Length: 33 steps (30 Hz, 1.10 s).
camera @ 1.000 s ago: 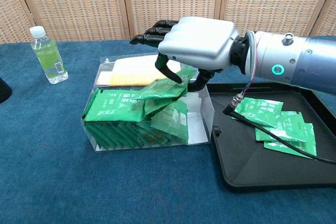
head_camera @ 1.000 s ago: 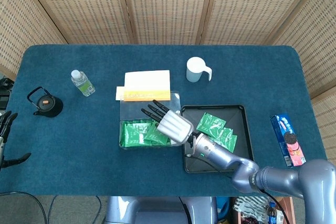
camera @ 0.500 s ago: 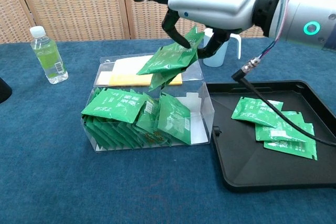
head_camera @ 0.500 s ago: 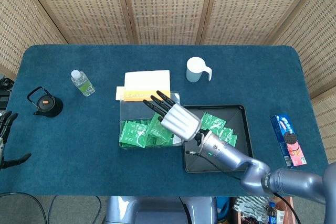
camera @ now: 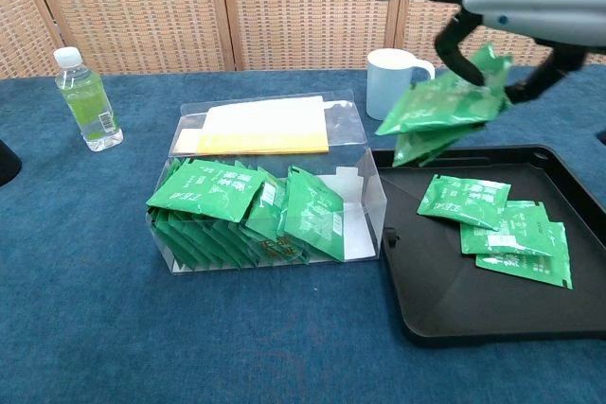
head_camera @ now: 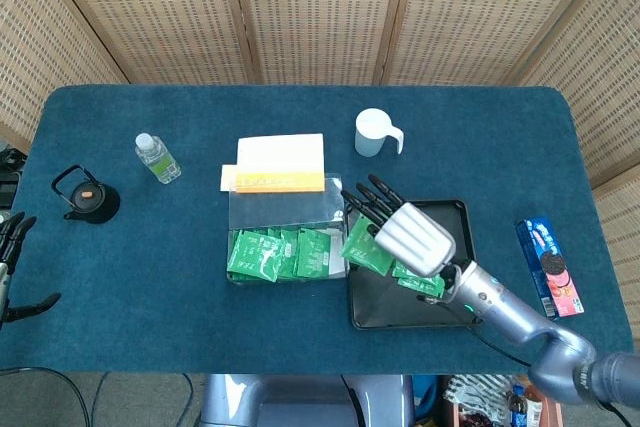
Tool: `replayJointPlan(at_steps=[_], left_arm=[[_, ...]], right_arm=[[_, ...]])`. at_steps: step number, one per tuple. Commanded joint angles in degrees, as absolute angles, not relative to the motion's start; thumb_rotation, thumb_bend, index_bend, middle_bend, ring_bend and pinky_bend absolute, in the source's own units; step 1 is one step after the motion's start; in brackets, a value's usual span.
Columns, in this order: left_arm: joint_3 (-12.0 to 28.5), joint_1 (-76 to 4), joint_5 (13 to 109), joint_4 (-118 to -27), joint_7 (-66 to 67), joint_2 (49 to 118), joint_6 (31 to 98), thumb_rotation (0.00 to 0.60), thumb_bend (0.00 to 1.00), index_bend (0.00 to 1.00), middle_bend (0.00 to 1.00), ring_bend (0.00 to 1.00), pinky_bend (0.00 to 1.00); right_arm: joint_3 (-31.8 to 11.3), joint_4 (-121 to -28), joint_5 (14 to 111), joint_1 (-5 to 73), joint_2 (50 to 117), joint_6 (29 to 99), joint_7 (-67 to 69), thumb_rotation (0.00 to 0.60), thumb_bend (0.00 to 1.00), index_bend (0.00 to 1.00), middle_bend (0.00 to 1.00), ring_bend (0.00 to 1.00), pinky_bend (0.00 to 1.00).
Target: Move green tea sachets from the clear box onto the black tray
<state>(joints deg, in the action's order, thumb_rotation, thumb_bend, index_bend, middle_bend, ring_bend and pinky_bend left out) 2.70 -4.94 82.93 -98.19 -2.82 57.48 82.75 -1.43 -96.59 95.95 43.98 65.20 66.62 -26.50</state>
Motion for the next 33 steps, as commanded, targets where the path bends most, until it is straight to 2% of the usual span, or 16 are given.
replayJointPlan(at_steps=[1,11,13,15,17,18,21,33], left_arm=[[2.51,-4.90,83.31,-98.35,-2.50,57.51,82.87,0.600,0.14,0.00,0.00,0.00,0.00],[1.95,-4.62,84.37,-99.05,-1.17,57.82,83.48,0.600,0.14,0.00,0.00,0.00,0.00],[1.94,-4.60,84.40,-99.12,-1.00,57.87,83.55,0.600,0.14,0.00,0.00,0.00,0.00],[1.92,-4.58,84.40,-99.16,-0.88,57.92,83.55,0.600,0.14,0.00,0.00,0.00,0.00],[1.92,-4.59,84.32,-99.18,-0.81,57.91,83.50,0.600,0.14,0.00,0.00,0.00,0.00],[1.91,-4.60,84.30,-99.16,-0.83,57.93,83.46,0.600,0.14,0.00,0.00,0.00,0.00],[1.95,-4.64,84.23,-99.12,-0.88,57.92,83.38,0.600,0.14,0.00,0.00,0.00,0.00],[1.84,-4.54,84.61,-99.05,-0.89,58.01,83.69,0.600,0.14,0.00,0.00,0.00,0.00]], right_arm=[[2.15,-94.52,98.79,40.20,63.47,69.16,-23.55,0.600,0.50,0.68,0.01,0.00,0.00],[4.91,-89.49,101.48,36.10,64.09,71.63,-19.53,0.600,0.50,0.67,0.02,0.00,0.00],[5.06,-88.68,102.29,35.84,64.20,71.96,-18.99,0.600,0.48,0.57,0.01,0.00,0.00],[4.97,-88.40,102.31,35.34,64.21,72.16,-18.80,0.600,0.28,0.25,0.00,0.00,0.00],[4.59,-89.08,101.86,34.92,64.08,72.16,-18.48,0.600,0.10,0.05,0.00,0.00,0.00],[4.38,-89.30,101.87,34.75,63.94,72.40,-18.40,0.600,0.05,0.01,0.00,0.00,0.00],[3.98,-89.42,102.65,34.39,63.53,73.16,-18.48,0.600,0.01,0.00,0.00,0.00,0.00],[2.47,-92.94,101.96,28.50,61.41,81.21,-17.42,0.600,0.00,0.00,0.00,0.00,0.00]])
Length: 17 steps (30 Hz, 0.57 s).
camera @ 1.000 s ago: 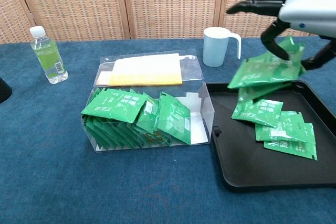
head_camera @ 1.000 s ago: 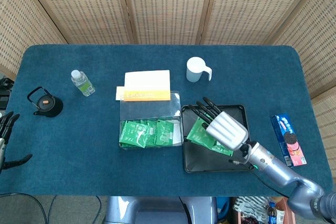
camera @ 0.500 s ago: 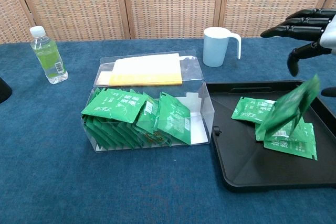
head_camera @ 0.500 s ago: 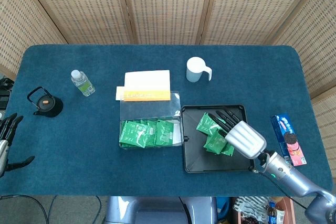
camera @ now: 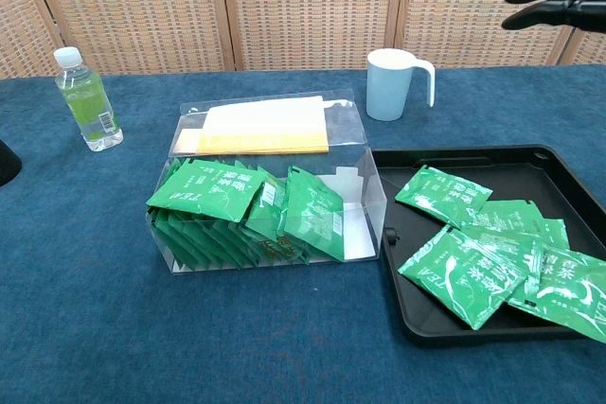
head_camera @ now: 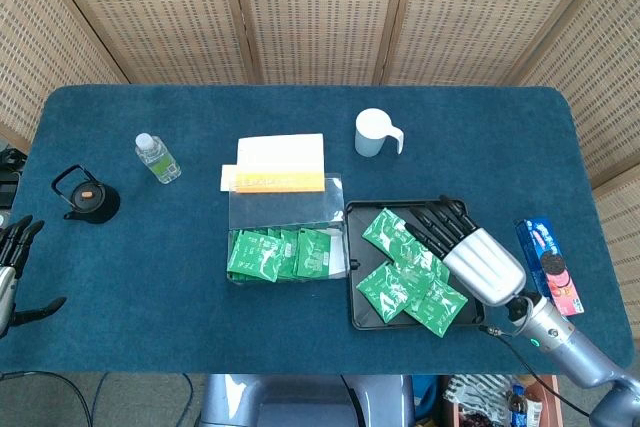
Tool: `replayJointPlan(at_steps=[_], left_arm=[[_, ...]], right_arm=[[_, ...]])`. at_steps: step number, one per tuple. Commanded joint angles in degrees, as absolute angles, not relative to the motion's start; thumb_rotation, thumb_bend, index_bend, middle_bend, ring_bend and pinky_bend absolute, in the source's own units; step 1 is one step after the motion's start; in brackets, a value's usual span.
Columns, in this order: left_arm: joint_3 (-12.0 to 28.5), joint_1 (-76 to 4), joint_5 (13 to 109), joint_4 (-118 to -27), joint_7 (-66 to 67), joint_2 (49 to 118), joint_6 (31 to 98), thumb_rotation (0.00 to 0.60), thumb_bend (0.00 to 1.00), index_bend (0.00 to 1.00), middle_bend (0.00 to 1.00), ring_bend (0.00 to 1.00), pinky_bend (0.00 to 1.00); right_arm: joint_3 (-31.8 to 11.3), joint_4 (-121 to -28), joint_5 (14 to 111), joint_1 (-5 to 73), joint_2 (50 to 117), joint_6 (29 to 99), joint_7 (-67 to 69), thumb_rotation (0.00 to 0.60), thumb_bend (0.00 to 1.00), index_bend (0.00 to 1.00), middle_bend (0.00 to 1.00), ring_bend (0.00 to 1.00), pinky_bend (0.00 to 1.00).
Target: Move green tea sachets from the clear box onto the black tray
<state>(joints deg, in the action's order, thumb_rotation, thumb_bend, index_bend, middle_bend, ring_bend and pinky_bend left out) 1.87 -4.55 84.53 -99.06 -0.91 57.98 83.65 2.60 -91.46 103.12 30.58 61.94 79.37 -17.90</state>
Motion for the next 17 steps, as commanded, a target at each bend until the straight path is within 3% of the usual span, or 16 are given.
replayJointPlan(at_steps=[1,8,17], left_arm=[[1.80,-4.51,84.73,-99.04,-0.85,58.04,83.77,0.600,0.14,0.00,0.00,0.00,0.00],[1.51,-4.48,85.65,-99.09,-0.40,58.23,84.08,0.600,0.14,0.00,0.00,0.00,0.00],[0.87,-3.73,87.80,-99.05,1.42,58.95,86.09,0.600,0.14,0.00,0.00,0.00,0.00]], right_arm=[[2.56,-93.63,101.25,27.44,61.31,81.96,-17.32,0.600,0.00,0.00,0.00,0.00,0.00],[4.41,-96.58,95.83,19.78,62.63,86.71,-14.55,0.600,0.00,0.00,0.00,0.00,0.00],[5.03,-91.45,91.57,9.63,68.48,94.80,-10.19,0.600,0.00,0.00,0.00,0.00,0.00]])
